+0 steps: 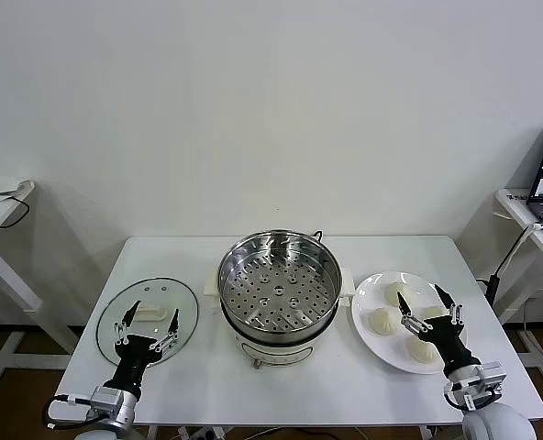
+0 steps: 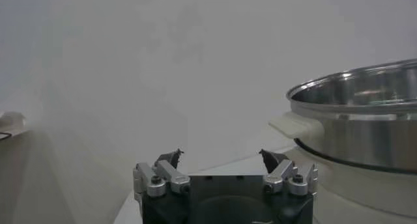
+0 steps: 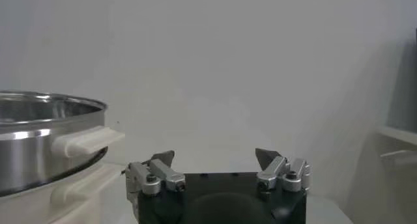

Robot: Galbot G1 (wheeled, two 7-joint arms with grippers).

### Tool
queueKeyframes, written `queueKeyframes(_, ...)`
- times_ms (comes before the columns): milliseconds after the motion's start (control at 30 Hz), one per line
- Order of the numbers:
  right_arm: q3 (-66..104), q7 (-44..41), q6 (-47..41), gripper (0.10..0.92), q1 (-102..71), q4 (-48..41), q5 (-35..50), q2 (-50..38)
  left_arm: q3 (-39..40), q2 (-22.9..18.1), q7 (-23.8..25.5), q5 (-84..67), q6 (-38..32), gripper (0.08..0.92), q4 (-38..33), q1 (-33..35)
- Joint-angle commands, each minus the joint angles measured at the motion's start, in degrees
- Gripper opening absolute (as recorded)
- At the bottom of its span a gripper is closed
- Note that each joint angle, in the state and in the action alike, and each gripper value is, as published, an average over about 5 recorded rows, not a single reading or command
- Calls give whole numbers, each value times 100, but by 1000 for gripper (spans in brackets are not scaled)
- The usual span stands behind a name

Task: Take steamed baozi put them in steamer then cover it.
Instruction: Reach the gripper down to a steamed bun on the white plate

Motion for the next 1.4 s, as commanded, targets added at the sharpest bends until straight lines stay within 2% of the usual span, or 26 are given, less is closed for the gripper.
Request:
queueKeyframes(33, 6, 18, 14, 823, 32, -30, 38, 10, 6, 6, 4, 5, -5, 823, 8, -4)
queueKeyframes(200, -42, -28, -197, 823, 423, -389, -344, -452, 50, 59, 5, 5, -4, 823, -43, -6)
queueKeyframes(467, -623, -460, -575, 823, 1688, -1370, -1987, -2181, 32, 159, 25, -10, -5, 823, -114, -54)
queueKeyframes(600, -1328, -1302, -662, 823, 2457, -1794, -2589, -3028, 48, 181, 32, -17, 0, 823, -95, -91)
queueKeyframes(800, -3062, -3294, -630, 823, 4217, -2451, -2922, -3773, 115, 172, 25, -15, 2, 823, -84, -128)
queueKeyframes(933, -4373, -4738, -620, 823, 5485, -2883, -2936, -3901, 136, 174, 22, -11, 1, 823, -90, -121)
queueKeyframes(1033, -5241, -5492, -608, 823, 6399, -3279, -2915, -3767, 133, 172, 21, -10, 1, 823, -87, -121)
queueKeyframes(1200, -6437, -6043, -599, 823, 7565, -3887, -3014, -3296, 131, 155, 21, -4, 5, 823, -82, -120)
queueKeyframes(1400, -7000, -6208, -524, 823, 8149, -4651, -3284, -2611, 131, 106, 18, 14, 0, 823, -34, -127)
